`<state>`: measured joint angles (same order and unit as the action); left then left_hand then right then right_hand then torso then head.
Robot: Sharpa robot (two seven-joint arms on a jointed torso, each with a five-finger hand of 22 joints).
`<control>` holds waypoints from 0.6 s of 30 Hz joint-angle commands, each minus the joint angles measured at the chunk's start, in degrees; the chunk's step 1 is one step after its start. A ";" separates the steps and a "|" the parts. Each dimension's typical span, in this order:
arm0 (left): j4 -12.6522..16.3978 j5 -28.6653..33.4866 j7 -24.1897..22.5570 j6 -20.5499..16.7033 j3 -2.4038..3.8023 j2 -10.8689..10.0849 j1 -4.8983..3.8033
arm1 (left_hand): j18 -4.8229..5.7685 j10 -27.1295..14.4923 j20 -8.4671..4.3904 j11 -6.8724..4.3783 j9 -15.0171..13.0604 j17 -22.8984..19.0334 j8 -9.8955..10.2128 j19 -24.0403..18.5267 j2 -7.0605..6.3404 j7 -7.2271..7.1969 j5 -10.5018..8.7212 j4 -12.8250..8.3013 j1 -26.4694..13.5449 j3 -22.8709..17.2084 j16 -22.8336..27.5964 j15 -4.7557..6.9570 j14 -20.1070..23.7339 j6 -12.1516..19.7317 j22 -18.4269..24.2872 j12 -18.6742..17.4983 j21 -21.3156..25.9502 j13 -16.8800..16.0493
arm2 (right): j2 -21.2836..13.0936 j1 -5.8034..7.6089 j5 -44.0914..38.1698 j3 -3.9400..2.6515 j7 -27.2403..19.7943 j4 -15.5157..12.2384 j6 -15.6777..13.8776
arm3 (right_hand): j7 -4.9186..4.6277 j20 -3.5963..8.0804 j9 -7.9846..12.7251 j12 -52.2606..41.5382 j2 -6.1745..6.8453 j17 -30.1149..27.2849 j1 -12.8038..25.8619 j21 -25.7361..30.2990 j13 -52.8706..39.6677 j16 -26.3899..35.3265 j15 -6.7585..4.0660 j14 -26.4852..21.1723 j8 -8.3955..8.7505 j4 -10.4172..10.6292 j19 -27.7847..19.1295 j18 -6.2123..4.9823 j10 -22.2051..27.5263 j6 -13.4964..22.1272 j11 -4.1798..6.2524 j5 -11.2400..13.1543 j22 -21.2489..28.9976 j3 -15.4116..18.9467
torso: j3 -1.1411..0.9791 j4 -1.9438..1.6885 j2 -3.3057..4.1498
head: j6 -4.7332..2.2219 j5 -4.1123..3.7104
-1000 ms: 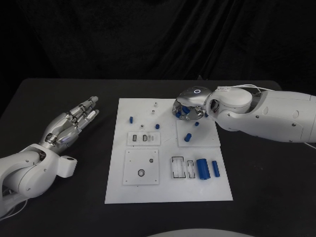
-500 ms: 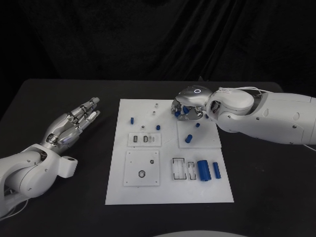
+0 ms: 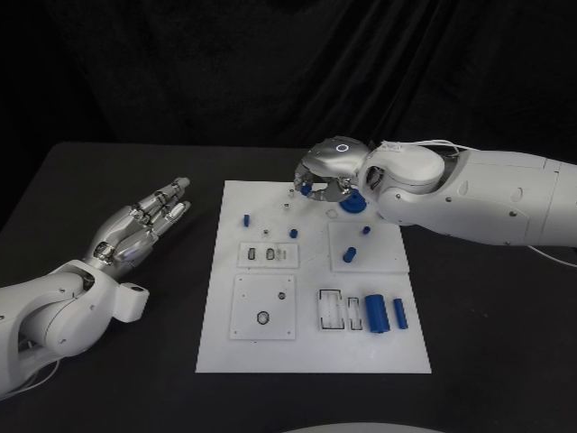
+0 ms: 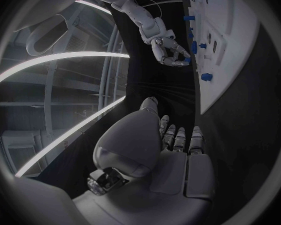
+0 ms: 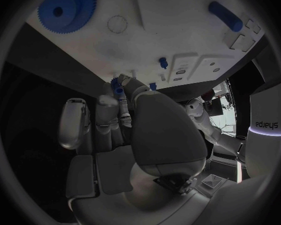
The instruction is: Assemble the parts on the task board
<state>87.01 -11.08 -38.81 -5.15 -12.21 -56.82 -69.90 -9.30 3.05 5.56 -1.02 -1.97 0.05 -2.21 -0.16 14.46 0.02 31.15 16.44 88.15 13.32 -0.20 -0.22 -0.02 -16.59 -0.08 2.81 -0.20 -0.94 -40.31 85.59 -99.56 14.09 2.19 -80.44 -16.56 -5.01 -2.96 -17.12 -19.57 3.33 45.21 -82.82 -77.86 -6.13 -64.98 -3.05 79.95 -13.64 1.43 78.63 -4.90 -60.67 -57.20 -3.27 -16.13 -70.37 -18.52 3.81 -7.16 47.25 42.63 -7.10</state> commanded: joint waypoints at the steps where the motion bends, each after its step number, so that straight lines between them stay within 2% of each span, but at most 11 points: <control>1: 0.00 -0.10 -12.35 0.81 0.05 0.18 -0.15 | 0.94 -0.10 0.40 0.52 -0.03 -0.05 0.17 0.16 -0.14 0.43 0.32 0.01 0.65 -0.34 0.20 -0.57 0.02 -0.14 0.08 -0.23 0.20 0.04 | 1.19 0.14 0.22 -0.05 -0.50 1.27 1.41 | -0.44 -0.30 -5.28 0.42 -0.30 0.13 0.51 0.24 0.10 0.11 0.01 -0.37 0.46 0.36 -0.32 0.25 -1.22 0.19 0.78 0.43 -0.10 0.02 | 0.01 -0.10 0.05 | 0.05 -0.03; 6: -0.11 -0.10 -12.22 0.94 0.05 0.36 -0.15 | 0.96 -0.11 0.46 0.63 -0.04 -0.05 0.17 0.16 -0.11 0.54 0.35 0.01 0.75 -0.43 0.20 -0.63 0.02 -0.19 0.08 -0.26 0.20 0.04 | 3.28 0.16 0.25 -0.05 -0.60 3.38 2.17 | -0.52 -0.36 -5.40 0.81 -0.24 0.52 0.44 0.09 0.14 -0.09 0.04 -0.25 0.83 0.39 -0.16 0.31 -1.45 0.69 0.76 0.58 -0.42 -0.13 | -0.01 -0.01 0.08 | 0.02 -0.09; 14: -0.33 -0.10 -12.09 1.31 0.05 0.80 -0.15 | 1.02 -0.06 0.60 0.95 -0.10 -0.05 0.08 0.16 -0.06 0.99 0.42 -0.06 1.12 -0.73 0.20 -0.82 0.02 -0.66 0.08 -0.28 0.20 0.03 | 5.33 0.09 0.27 -0.06 -0.46 5.85 3.27 | -0.59 -0.38 -5.46 1.08 -0.21 0.67 0.40 0.06 0.17 -0.14 0.06 -0.24 1.01 0.41 -0.12 0.32 -1.45 0.90 0.71 0.64 -0.52 -0.22 | -0.03 -0.23 0.10 | -0.15 -0.50; 18: -0.47 -0.10 -12.02 1.43 0.05 0.88 -0.14 | 0.99 -0.06 0.68 1.05 -0.10 -0.05 0.08 0.16 -0.06 1.08 0.43 -0.08 1.29 -0.87 0.20 -0.88 0.02 -0.67 0.08 -0.31 0.20 0.03 | 5.89 0.04 0.27 -0.06 -0.37 6.62 3.71 | -0.59 -0.41 -5.52 1.39 -0.19 0.54 0.37 0.15 0.21 -0.03 0.11 -0.33 1.22 0.44 -0.20 0.30 -1.38 1.14 0.65 0.68 -0.45 -0.32 | -0.01 -0.13 0.14 | -0.15 -0.51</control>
<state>86.51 -11.09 -38.82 -4.63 -12.21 -56.07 -69.90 -9.30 2.99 5.77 -0.28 -2.02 0.07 -2.21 0.05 14.21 0.73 31.43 16.28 88.86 12.83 -0.21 -0.62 -0.02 -17.30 -0.10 2.82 -0.20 -0.95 -34.51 85.64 -99.23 14.08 1.77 -74.11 -14.13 -5.61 -3.18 -19.93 -18.45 3.21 45.82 -82.68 -77.86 -5.91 -64.98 -3.05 79.95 -12.64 1.59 78.42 -4.91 -61.13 -56.58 -2.97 -15.64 -70.84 -18.66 3.80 -7.34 47.36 42.48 -7.58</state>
